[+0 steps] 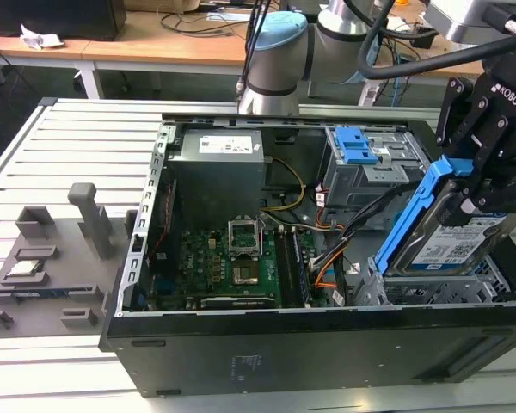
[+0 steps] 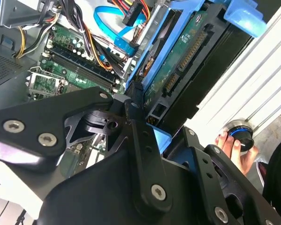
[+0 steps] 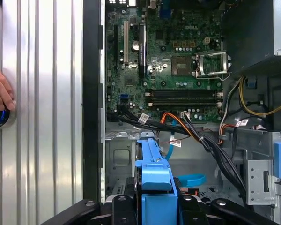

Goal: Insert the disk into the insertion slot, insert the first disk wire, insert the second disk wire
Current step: 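Insert the disk into the insertion slot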

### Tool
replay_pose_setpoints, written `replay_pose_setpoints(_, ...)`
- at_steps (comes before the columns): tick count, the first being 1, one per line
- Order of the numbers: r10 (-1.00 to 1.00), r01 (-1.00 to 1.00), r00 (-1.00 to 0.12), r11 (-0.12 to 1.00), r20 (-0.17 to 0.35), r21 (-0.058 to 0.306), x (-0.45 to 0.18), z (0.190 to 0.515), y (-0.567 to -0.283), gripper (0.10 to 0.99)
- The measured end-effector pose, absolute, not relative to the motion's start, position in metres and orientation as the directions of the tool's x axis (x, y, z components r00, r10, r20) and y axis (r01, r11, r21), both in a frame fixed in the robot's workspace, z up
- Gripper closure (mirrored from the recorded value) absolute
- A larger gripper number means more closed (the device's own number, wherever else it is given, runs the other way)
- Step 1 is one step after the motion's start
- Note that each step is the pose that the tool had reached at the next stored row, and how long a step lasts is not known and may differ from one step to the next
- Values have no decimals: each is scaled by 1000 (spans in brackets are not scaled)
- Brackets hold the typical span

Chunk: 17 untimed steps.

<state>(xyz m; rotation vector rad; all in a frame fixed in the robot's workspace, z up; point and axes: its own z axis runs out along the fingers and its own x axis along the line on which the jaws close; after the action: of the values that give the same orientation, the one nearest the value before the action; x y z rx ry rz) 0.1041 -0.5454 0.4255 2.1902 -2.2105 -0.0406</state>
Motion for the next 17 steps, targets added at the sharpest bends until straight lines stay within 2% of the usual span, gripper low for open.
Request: replay_pose_setpoints(17, -1000, -999, -9, 9, 3, 39, 104, 401, -545, 722)
